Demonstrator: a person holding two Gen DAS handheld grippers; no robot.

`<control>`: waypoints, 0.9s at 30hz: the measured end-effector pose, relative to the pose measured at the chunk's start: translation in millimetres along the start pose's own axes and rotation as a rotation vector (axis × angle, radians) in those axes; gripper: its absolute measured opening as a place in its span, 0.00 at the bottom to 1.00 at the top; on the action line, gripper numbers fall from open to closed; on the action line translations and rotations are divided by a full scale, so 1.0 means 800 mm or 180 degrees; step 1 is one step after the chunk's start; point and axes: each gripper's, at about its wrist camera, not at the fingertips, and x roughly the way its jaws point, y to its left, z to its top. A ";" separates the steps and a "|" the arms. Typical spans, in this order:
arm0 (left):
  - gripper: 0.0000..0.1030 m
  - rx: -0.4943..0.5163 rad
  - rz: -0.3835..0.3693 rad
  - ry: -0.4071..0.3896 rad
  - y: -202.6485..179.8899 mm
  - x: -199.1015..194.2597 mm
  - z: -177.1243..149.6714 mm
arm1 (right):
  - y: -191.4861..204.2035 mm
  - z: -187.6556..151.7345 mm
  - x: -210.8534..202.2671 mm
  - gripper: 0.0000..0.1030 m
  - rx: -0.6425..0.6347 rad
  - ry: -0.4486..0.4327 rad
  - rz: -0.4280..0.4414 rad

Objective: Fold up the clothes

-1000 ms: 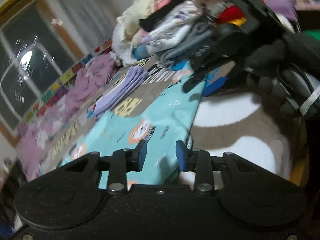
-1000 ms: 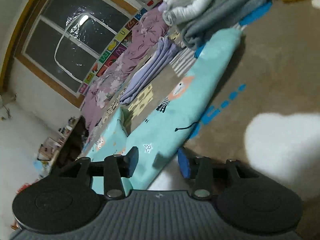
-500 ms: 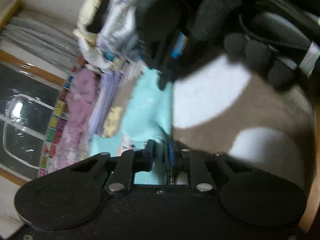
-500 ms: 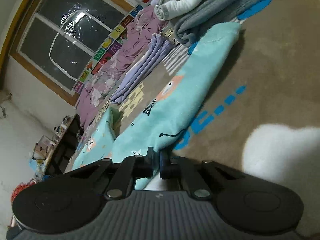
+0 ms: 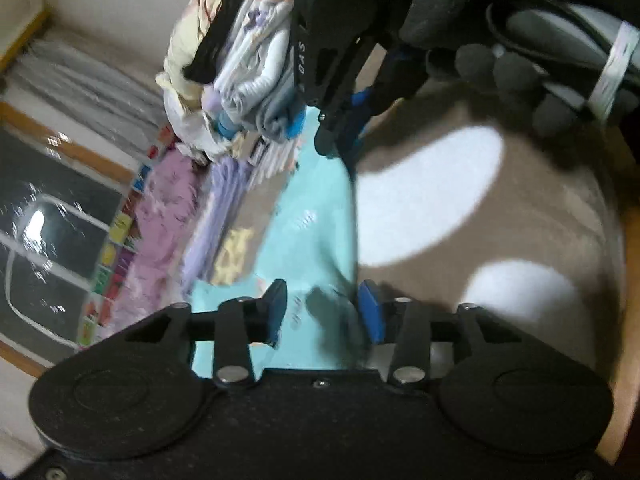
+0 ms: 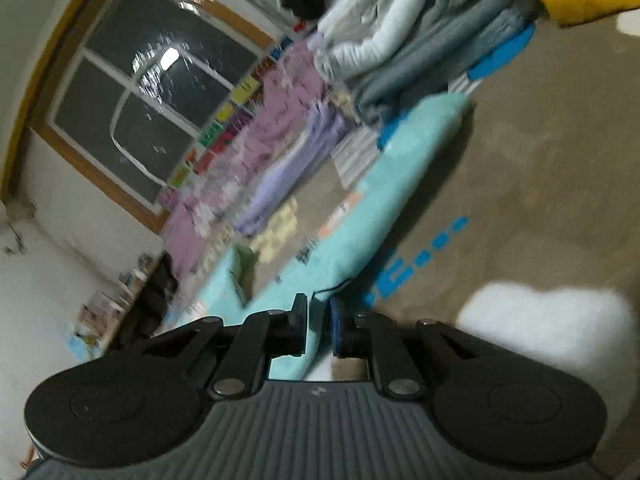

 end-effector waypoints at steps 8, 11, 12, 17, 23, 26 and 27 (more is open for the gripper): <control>0.30 0.0356 -0.0027 0.0092 -0.021 0.026 0.007 | -0.023 0.004 0.016 0.33 0.0341 -0.0080 0.0013; 0.12 0.0459 0.0025 0.0103 -0.029 0.025 0.001 | -0.016 0.005 0.033 0.28 0.0177 -0.0001 -0.0034; 0.10 0.0419 0.0050 0.0061 -0.027 0.023 -0.001 | -0.015 0.007 0.037 0.17 0.0134 0.0025 -0.0094; 0.08 0.0025 0.0180 -0.0149 -0.015 0.009 -0.009 | -0.023 0.010 0.040 0.03 0.0238 0.0025 -0.0265; 0.10 0.0048 0.0035 -0.0063 -0.019 0.012 -0.007 | -0.025 0.009 0.043 0.04 0.0319 -0.0012 -0.0192; 0.27 0.0091 0.0053 -0.0088 -0.018 0.006 -0.003 | -0.028 0.006 0.034 0.09 0.0316 -0.0064 -0.0172; 0.31 0.0101 0.0068 -0.0085 -0.017 0.008 -0.002 | -0.029 0.006 0.031 0.12 0.0341 -0.0091 -0.0164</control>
